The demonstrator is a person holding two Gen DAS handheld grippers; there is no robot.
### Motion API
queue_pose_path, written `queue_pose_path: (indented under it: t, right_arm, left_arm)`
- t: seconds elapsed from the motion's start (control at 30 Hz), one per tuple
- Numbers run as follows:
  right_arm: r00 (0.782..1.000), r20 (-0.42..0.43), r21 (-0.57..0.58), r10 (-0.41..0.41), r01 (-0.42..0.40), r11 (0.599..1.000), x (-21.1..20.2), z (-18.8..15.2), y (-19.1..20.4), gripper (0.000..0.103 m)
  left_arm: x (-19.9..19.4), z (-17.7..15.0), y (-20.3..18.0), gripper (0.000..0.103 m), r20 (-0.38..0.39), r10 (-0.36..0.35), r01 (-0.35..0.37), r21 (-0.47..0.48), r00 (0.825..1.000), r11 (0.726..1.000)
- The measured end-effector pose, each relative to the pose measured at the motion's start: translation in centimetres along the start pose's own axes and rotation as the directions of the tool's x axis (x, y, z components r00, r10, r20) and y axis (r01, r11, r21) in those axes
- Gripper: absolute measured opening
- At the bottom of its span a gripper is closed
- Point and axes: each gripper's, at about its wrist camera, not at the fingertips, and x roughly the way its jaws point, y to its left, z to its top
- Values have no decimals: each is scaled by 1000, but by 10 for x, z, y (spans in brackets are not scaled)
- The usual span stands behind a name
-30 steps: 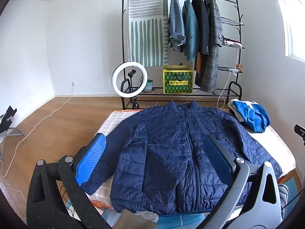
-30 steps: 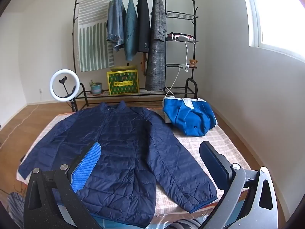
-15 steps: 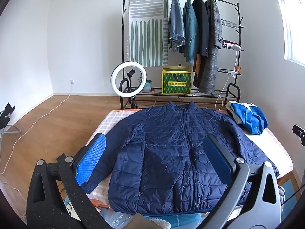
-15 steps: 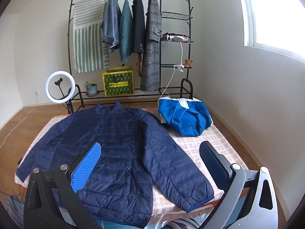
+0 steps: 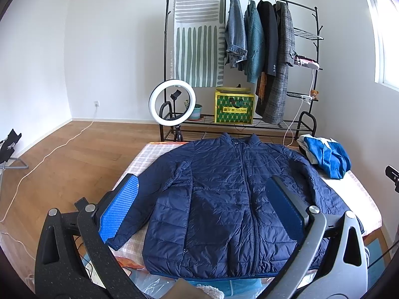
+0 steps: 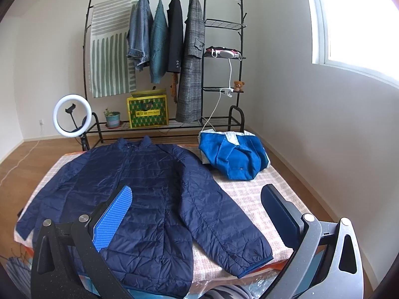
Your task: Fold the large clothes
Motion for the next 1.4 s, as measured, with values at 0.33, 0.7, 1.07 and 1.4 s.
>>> queue_pose_path:
  t: [0.33, 0.7, 1.07, 1.4]
  right_arm:
    - [1000, 14, 2, -21, 21, 1000, 2, 3, 0, 103]
    - [999, 19, -9, -34, 34, 999, 5, 5, 1, 103]
    - [999, 17, -14, -37, 37, 999, 9, 7, 5, 103]
    - [1000, 13, -32, -9, 9, 999, 19, 7, 27, 103]
  left_arm:
    - [2, -3, 3, 103, -2, 1, -1, -4, 1000, 1000]
    - [9, -8, 5, 103, -11, 6, -6, -9, 1000, 1000]
    - [21, -13, 7, 103, -33, 19, -20, -17, 999, 1000]
    - [48, -21, 45, 103, -70, 82, -84, -23, 994, 996]
